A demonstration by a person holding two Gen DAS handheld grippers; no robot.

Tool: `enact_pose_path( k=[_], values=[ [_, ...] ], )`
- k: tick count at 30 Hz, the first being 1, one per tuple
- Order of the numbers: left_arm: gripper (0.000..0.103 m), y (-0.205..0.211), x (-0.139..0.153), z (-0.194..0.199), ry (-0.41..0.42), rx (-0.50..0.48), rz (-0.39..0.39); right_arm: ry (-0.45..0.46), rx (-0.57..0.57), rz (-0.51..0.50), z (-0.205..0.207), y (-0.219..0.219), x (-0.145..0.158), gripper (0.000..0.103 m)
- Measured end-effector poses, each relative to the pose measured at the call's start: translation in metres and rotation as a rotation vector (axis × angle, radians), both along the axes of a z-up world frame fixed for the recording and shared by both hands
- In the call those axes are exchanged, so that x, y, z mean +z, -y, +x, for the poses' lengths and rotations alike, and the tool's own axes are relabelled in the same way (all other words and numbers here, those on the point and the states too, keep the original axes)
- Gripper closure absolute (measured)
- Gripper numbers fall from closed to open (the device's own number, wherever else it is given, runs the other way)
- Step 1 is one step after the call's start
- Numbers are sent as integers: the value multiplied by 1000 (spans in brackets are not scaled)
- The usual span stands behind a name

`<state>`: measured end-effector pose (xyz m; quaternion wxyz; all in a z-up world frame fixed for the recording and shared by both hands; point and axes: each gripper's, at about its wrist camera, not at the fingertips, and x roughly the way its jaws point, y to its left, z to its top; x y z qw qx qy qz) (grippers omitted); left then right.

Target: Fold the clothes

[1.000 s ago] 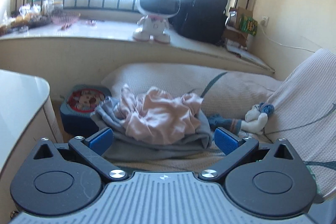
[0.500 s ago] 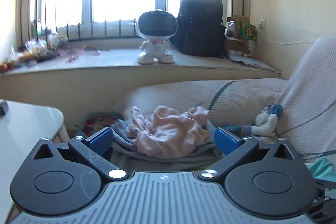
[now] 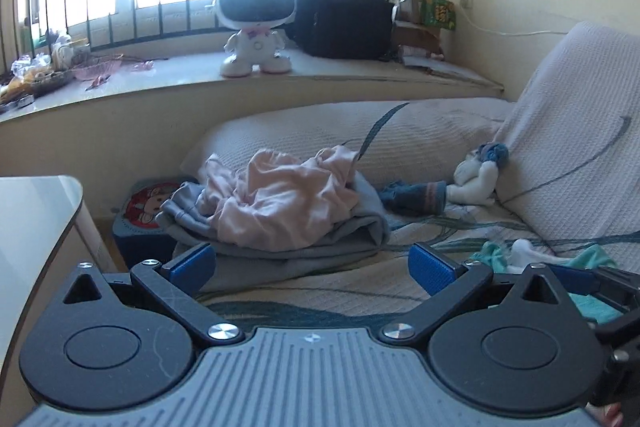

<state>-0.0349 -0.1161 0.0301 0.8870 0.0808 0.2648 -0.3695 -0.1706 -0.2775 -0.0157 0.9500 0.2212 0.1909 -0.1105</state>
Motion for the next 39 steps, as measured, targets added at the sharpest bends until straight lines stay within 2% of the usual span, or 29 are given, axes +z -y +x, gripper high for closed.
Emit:
enact_pose_path(
  k=[3,5,7,9,10,11,14,16,19,22,24,27,34,39],
  values=[
    [0,4,-2,1,-50,-56,-45,-18,-55,-130,-9,-8,10,0],
    [0,10,-2,1,-53,-59,-30,-43,-97,-251,-15,-19,15,0],
    [0,15,0,-2,-9,-30,10,-33,-169,-369,-25,-32,17,0],
    [0,19,2,-9,79,-5,56,-40,-216,-421,-29,-38,18,0],
    [0,19,4,-12,107,-6,63,-62,-248,-401,-28,-37,18,0],
    [0,17,6,-13,101,-20,49,-64,-239,-352,-28,-34,16,0],
    [0,8,9,-13,26,-74,-21,-70,-209,-208,-28,-24,10,0],
    [0,5,7,-11,-26,-75,-46,-81,-173,-129,-28,-18,3,0],
    [0,2,3,-6,-60,-41,-37,-109,-168,-39,-30,-13,-9,0],
    [0,4,-5,-2,-80,-8,20,-142,-187,49,-34,-7,-22,0],
    [0,9,-13,-2,-106,2,57,-168,-222,66,-39,-5,-25,0],
    [0,16,-21,-8,-145,-31,71,-182,-271,61,-52,-6,-23,0],
    [0,36,-25,-34,-138,-142,83,-182,-346,49,-82,-3,-20,0],
    [0,41,-34,-40,-141,-133,118,-223,-349,55,-81,4,-23,0]
  ],
)
